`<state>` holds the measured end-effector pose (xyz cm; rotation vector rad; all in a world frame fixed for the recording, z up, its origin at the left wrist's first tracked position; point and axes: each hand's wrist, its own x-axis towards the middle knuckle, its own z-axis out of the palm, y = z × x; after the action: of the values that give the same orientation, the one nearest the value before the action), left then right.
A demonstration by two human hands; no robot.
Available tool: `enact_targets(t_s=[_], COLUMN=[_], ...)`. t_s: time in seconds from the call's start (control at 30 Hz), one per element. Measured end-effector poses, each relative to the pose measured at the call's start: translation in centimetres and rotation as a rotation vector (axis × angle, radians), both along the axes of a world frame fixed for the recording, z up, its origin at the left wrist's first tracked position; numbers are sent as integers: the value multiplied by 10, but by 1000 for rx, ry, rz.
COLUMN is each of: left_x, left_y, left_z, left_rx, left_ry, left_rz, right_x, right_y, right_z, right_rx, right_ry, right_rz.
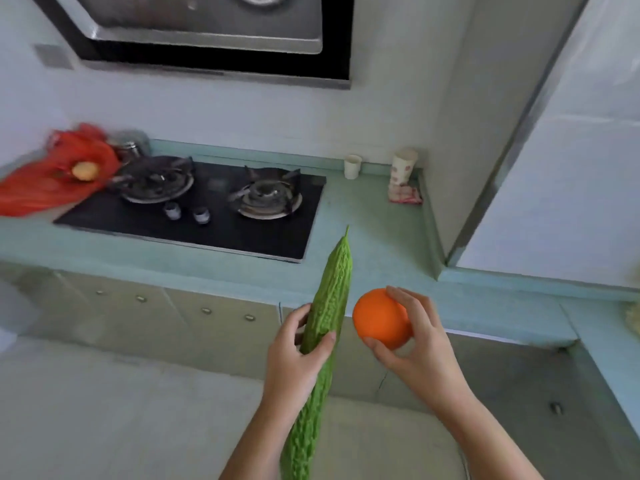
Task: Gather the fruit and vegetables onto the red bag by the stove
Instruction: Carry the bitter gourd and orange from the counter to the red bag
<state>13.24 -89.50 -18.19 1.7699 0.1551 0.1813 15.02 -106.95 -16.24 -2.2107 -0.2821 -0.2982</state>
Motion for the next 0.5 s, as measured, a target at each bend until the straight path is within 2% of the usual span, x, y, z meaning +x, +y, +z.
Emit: enact_targets(t_s=[0.23,0.5], left_x=[-48,-115], left_y=[149,255], left_z=[-12,-27], left_rx=[-50,-160], left_ry=[49,79], left_rz=[263,620], right_x=[-6,-21], right_y=[162,299], right_z=[-7,-14], right_rx=[10,-35], right_ry=[22,78], right_rz=[286,617])
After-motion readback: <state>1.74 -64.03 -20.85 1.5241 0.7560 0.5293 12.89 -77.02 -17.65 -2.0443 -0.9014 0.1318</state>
